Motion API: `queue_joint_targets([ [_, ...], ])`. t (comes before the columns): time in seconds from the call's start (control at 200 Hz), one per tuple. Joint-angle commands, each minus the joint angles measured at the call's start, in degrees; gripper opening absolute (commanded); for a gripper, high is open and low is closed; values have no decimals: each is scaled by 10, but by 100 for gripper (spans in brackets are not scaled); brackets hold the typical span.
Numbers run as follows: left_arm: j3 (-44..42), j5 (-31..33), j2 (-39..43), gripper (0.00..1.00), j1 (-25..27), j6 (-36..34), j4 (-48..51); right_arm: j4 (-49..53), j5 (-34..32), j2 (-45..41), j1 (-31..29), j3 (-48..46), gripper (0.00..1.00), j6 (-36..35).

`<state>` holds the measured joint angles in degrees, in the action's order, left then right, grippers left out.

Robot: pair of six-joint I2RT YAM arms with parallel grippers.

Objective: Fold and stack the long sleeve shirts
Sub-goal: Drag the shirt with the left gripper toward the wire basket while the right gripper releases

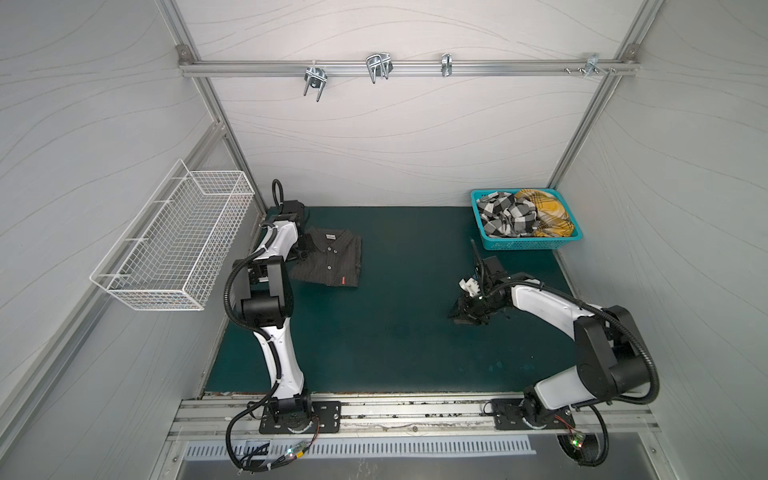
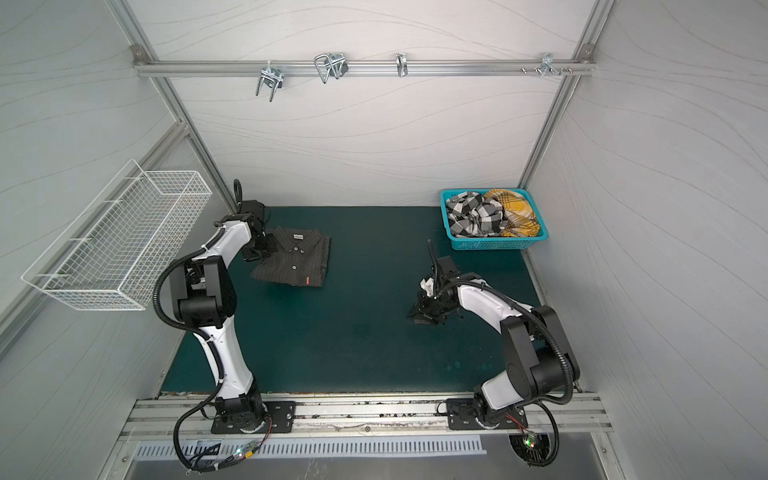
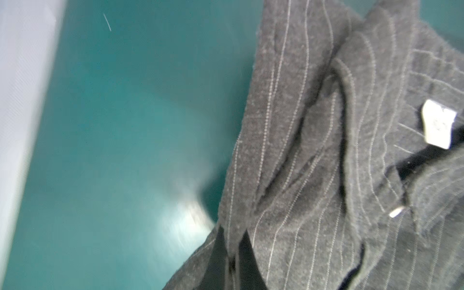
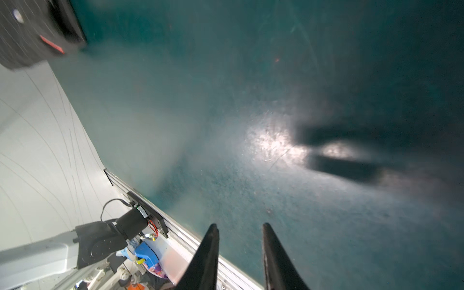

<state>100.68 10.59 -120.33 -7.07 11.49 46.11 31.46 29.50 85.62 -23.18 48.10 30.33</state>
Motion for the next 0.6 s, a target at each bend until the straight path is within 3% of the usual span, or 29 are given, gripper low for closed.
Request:
queue_joint_targets([
  [0.0,88,61,-42,0,-11,-44,29,-4,7,16,-10,19,31,9],
  [0.17,165,63,-91,0,-35,-57,46,-8,11,27,-11,22,31,10],
  [0.595,246,23,-167,0,-82,-101,37,10,11,50,-28,23,30,2],
])
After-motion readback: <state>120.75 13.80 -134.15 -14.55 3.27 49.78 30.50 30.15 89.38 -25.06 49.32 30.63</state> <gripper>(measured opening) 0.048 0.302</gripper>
